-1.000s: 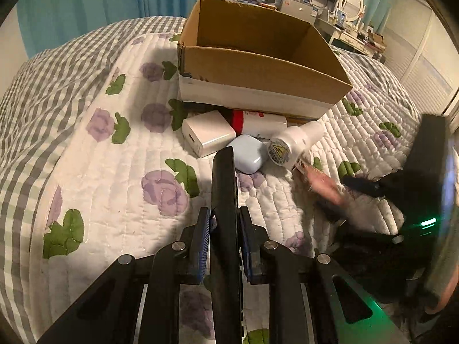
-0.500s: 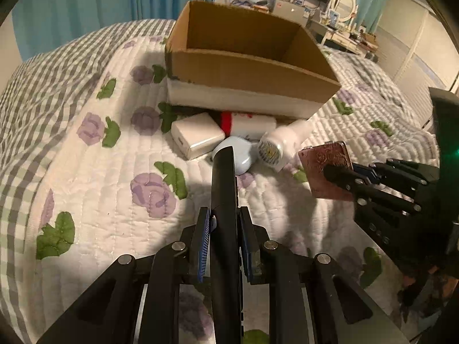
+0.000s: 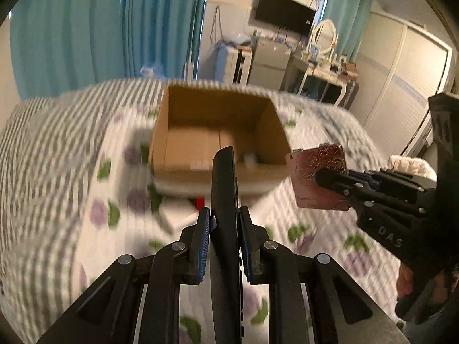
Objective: Organize rigid objects
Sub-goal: 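Carry the remote into the box and release while the right releases the phone case there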
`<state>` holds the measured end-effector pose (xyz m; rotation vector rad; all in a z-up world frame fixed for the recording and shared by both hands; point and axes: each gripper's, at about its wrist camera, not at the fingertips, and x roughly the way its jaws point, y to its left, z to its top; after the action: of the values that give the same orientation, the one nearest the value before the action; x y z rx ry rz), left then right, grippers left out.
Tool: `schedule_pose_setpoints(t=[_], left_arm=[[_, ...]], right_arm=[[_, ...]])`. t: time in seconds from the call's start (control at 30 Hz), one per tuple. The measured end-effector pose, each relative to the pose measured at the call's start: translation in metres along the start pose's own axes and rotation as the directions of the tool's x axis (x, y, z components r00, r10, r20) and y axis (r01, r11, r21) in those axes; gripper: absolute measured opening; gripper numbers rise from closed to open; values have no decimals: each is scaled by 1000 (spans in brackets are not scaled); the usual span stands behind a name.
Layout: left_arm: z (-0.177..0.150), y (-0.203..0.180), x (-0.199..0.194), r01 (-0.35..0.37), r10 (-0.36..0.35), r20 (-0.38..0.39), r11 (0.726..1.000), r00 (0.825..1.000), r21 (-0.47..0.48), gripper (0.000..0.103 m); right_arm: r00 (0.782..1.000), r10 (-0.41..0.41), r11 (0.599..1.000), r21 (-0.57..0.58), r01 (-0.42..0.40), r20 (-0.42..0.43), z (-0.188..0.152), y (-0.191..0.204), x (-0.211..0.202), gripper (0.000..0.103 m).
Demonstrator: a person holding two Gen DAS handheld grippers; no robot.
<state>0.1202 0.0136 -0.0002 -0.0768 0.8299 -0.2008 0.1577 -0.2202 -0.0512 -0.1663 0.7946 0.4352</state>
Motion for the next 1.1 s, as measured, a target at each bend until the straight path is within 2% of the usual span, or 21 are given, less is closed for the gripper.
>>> schedule_pose_setpoints(t=[0.2, 0.37, 0.63, 0.73, 0.9, 1.1], left_arm=[[63, 2, 16, -6, 7, 57, 1000, 998, -10, 20], [100, 9, 63, -23, 24, 53, 1000, 998, -13, 20], [96, 26, 142, -54, 54, -21, 998, 998, -22, 20], [91, 29, 156, -65, 64, -39, 998, 997, -20, 20], [92, 28, 153, -68, 68, -12, 998, 998, 0, 22], [102, 35, 130, -74, 74, 27, 997, 997, -26, 36]], right_arm=[[999, -10, 1000, 20, 9, 52, 50, -24, 6, 9], [999, -20, 1000, 15, 19, 46, 78, -40, 34, 9], [1000, -13, 1000, 0, 13, 5, 95, -60, 85, 9], [1000, -4, 1000, 2, 4, -10, 93, -63, 99, 9], [999, 12, 1000, 15, -11, -30, 85, -67, 112, 9], [999, 13, 1000, 22, -13, -31, 88, -65, 109, 9]])
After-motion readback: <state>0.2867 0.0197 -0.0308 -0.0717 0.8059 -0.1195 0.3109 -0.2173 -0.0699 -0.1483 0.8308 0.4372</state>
